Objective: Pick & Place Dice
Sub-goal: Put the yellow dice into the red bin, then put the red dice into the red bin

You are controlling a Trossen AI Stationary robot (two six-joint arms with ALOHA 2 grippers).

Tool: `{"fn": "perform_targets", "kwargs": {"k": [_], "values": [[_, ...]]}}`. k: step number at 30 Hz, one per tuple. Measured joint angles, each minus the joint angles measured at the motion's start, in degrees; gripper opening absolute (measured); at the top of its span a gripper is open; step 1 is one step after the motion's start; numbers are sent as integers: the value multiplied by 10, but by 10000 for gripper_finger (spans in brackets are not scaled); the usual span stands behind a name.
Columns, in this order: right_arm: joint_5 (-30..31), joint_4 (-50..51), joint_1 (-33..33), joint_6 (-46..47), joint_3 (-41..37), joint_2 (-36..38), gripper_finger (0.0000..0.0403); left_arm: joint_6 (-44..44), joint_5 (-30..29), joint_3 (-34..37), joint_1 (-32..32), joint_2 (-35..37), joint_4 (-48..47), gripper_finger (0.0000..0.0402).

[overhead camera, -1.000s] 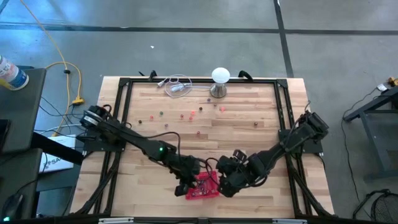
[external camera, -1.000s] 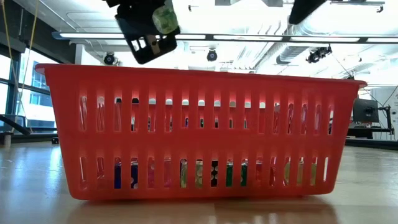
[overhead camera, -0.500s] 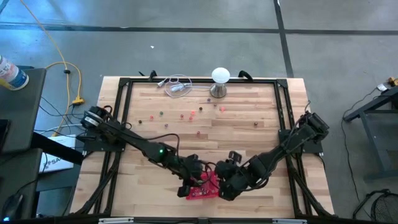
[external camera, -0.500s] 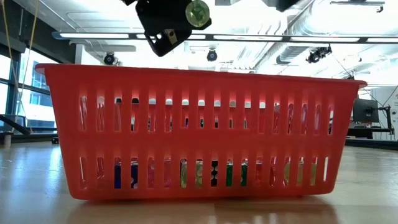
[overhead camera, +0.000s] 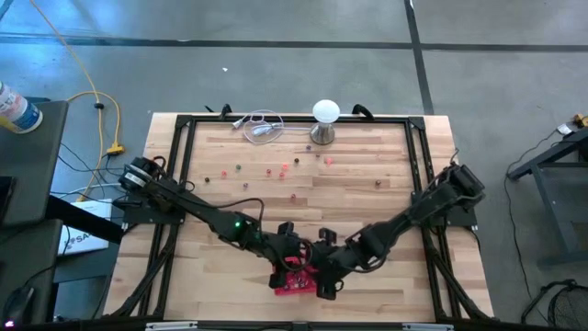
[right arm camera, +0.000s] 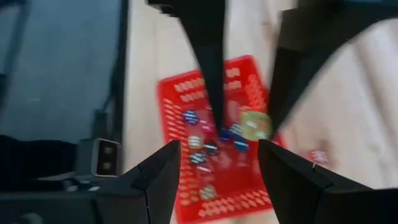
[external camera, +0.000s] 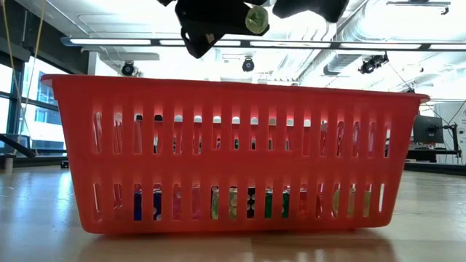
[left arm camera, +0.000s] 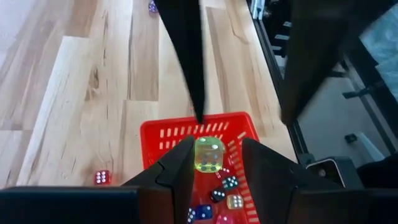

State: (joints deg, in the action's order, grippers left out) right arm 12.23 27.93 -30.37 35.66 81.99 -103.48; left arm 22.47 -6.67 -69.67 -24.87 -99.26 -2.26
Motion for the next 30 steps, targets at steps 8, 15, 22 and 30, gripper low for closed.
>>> {"fn": "perform_targets", "kwargs": {"k": [8, 15, 22, 30], "values": [[-48, -63, 16, -1, -26, 0, 203, 0, -1, 0, -6, 0, 4, 129], [-42, -56, 16, 9, -26, 1, 203, 39, 11, 0, -9, 1, 4, 129], [18, 26, 5, 77, -27, 33, 203, 145, 53, -1, 12, 18, -49, 129], [97, 84, -29, 166, -27, 42, 203, 112, 42, -1, 85, 17, -128, 128]]}}
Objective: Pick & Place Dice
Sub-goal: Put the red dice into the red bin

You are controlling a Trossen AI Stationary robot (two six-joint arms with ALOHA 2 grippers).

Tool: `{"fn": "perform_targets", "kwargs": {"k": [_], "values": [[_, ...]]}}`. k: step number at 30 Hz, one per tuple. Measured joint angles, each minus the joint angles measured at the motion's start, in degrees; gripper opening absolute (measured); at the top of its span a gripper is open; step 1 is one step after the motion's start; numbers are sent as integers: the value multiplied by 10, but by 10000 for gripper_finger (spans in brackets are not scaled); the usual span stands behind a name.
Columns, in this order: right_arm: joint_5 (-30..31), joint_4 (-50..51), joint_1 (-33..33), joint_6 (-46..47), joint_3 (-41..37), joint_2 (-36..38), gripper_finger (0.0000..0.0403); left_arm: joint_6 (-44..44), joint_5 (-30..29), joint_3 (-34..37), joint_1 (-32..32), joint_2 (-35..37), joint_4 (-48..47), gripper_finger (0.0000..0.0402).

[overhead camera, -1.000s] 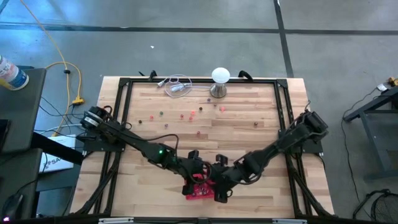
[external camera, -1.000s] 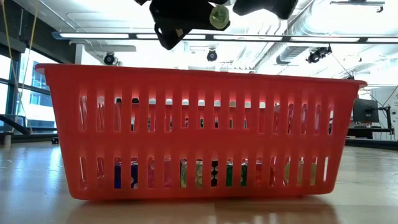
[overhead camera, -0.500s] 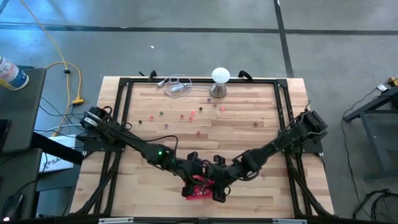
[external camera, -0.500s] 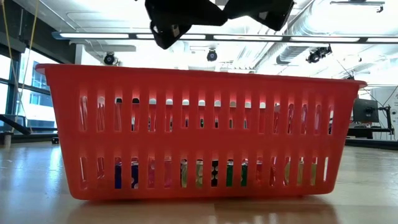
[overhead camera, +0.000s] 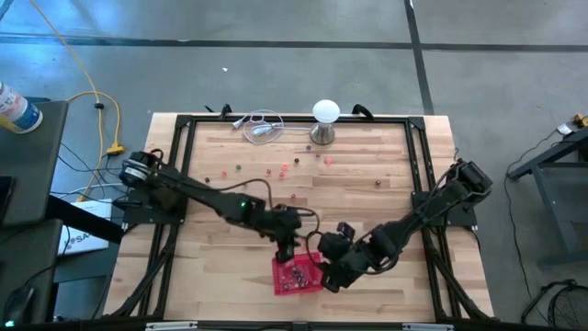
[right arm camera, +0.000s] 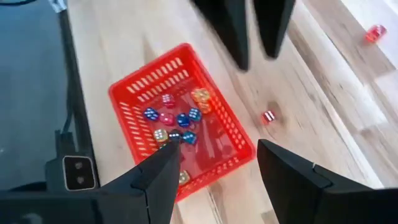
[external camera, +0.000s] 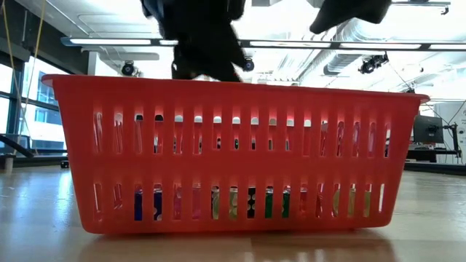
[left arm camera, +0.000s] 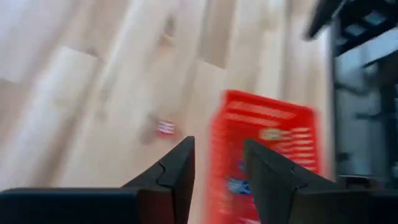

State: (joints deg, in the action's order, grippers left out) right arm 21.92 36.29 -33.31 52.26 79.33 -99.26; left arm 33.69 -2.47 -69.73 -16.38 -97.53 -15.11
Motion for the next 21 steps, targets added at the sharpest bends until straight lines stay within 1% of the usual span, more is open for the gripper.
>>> {"fn": "perform_targets", "kwargs": {"k": [2, 4, 6, 9, 11, 13, 17, 21], "values": [[2, 16, -1, 17, 0, 0, 203, -61, -5, 1, 14, 0, -20, 128], [2, 31, -1, 30, 0, 0, 203, -121, -4, 0, 26, 0, -20, 128], [3, 42, -1, 38, 0, 1, 203, -159, 14, 0, 40, 0, -24, 128], [4, 54, -1, 48, 0, 2, 203, -180, 77, 0, 66, -5, -27, 128], [5, 65, 0, 50, 0, 2, 203, -175, 91, 0, 78, -17, -28, 128], [5, 69, 4, 52, 0, 2, 203, -198, 92, 1, 83, -29, -31, 128], [6, 81, 9, 52, 0, 7, 203, -319, 106, 1, 76, -36, -34, 128], [4, 96, 13, 57, 1, 10, 203, -446, 104, 1, 66, -36, -34, 128]]}}
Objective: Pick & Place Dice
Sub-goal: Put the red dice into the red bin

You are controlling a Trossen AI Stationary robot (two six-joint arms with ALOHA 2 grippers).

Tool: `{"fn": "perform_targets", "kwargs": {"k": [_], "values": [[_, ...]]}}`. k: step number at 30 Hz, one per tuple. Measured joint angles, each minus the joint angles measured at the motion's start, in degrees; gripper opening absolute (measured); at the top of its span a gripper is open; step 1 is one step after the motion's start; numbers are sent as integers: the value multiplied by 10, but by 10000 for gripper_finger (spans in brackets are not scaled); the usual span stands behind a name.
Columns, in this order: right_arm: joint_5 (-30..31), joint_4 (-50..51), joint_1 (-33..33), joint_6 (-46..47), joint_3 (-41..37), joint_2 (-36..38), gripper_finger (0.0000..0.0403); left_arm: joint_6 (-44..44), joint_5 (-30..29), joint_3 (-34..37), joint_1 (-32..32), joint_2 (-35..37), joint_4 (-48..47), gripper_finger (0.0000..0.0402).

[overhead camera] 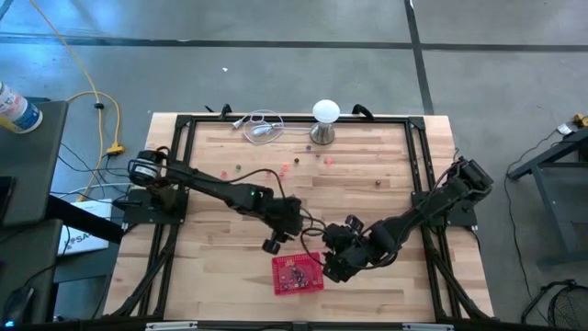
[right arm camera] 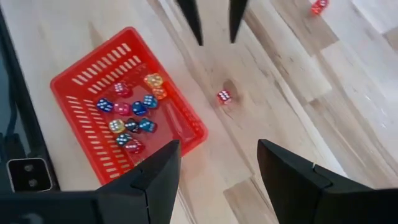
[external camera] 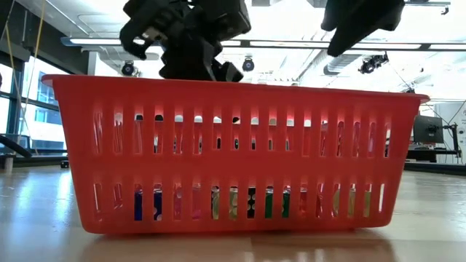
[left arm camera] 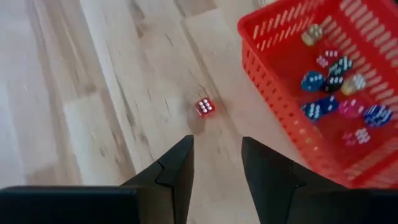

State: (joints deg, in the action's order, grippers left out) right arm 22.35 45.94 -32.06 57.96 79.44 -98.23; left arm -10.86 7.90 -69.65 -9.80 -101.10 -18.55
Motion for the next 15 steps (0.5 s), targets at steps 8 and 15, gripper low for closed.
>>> {"fn": "perform_targets", "kwargs": {"k": [8, 15], "values": [[1, 57, 3, 51, 0, 29, 203, -122, -15, -1, -1, -13, 13, 128], [-23, 83, 4, 87, 0, 32, 203, -188, 1, -1, 34, -20, 28, 128]]}}
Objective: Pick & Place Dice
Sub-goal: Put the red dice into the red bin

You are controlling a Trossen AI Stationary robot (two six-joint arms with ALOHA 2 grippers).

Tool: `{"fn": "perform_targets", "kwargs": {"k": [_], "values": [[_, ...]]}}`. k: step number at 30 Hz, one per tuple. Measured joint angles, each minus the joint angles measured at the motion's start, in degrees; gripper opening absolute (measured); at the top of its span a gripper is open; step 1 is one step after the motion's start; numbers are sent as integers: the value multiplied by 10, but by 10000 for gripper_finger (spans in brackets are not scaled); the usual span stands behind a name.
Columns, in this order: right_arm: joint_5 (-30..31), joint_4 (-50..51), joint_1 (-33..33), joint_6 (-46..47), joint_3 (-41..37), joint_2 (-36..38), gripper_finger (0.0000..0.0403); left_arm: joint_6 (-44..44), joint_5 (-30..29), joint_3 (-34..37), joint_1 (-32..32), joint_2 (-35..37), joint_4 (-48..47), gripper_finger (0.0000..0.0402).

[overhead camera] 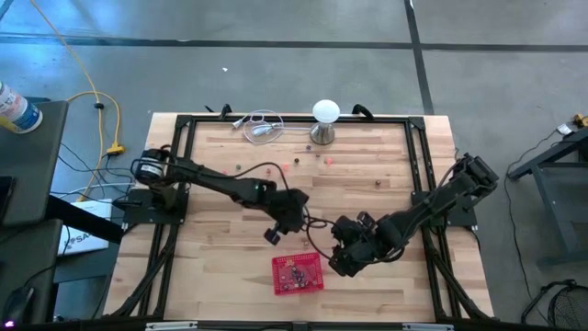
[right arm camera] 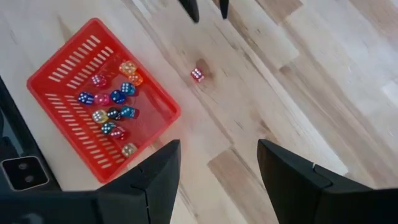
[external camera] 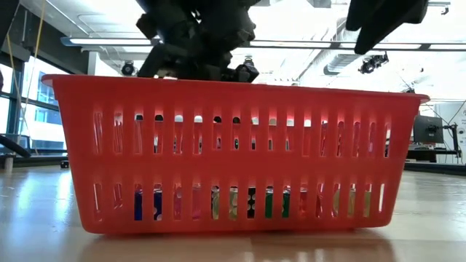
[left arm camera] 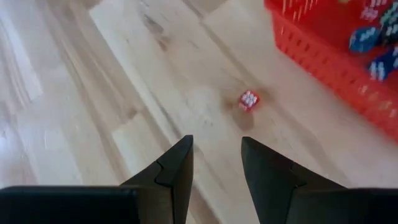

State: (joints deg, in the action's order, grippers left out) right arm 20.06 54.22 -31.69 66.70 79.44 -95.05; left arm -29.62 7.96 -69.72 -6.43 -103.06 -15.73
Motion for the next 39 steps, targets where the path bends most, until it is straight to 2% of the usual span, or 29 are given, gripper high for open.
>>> {"fn": "perform_targets", "kwargs": {"k": [5, 11, 29, 39], "values": [[-25, 14, 13, 10, -1, 5, 203, -48, 64, 0, 20, -25, 17, 128], [-40, 27, 27, 10, -1, 6, 203, -70, 114, 1, 18, -65, 73, 128], [-56, 41, 44, 26, -1, 6, 203, -100, 188, 1, 38, -106, 112, 128], [-56, 12, 51, 26, -16, 6, 203, -109, 219, 1, 38, -122, 128, 128]]}}
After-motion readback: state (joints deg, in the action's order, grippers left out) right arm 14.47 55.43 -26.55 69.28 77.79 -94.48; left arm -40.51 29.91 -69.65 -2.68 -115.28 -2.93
